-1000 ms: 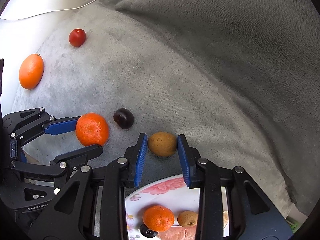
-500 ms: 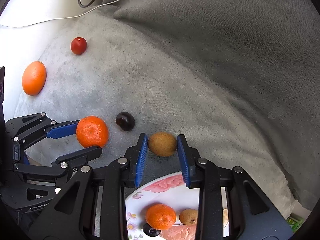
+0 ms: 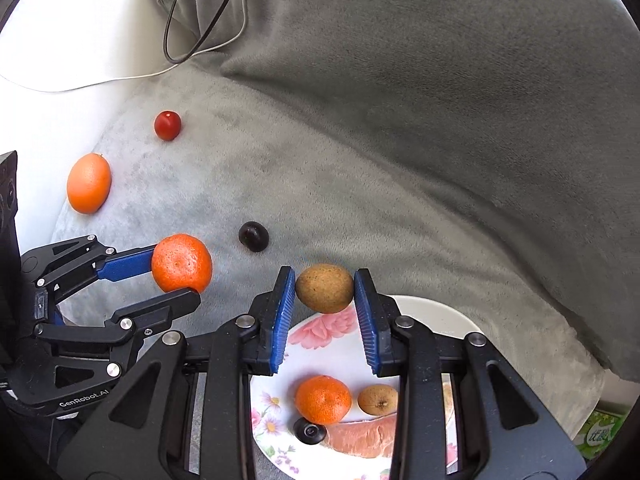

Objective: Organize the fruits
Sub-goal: 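Carry the mandarin and brown fruit onto the plate with both grippers and release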

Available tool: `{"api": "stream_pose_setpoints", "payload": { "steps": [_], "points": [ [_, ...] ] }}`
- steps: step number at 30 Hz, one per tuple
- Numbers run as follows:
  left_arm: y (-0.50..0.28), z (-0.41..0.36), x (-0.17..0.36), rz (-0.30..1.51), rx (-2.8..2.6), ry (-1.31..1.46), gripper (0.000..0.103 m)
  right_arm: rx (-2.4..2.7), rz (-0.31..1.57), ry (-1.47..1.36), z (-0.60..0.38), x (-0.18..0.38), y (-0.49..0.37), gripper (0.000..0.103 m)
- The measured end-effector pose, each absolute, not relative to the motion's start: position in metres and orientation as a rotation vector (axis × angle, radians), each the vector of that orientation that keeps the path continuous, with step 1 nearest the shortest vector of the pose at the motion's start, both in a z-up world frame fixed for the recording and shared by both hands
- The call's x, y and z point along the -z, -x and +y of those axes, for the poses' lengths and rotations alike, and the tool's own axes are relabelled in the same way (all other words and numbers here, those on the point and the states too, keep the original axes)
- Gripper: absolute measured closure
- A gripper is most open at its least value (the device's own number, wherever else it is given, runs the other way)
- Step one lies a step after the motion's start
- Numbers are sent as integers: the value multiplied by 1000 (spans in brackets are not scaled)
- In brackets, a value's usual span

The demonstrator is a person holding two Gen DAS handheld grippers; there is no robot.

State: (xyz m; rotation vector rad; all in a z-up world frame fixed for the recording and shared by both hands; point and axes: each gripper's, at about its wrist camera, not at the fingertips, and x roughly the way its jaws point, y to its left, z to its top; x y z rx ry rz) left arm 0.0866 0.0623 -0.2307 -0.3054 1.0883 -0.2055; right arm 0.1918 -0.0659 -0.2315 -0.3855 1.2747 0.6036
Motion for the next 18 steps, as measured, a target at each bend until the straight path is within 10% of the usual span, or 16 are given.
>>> {"api": "stream_pose_setpoints", "payload": {
  "steps": [18],
  "points": [
    [-72, 14, 208, 1083, 305, 247, 64, -460, 1251, 205, -152, 211, -162, 71]
  ]
}}
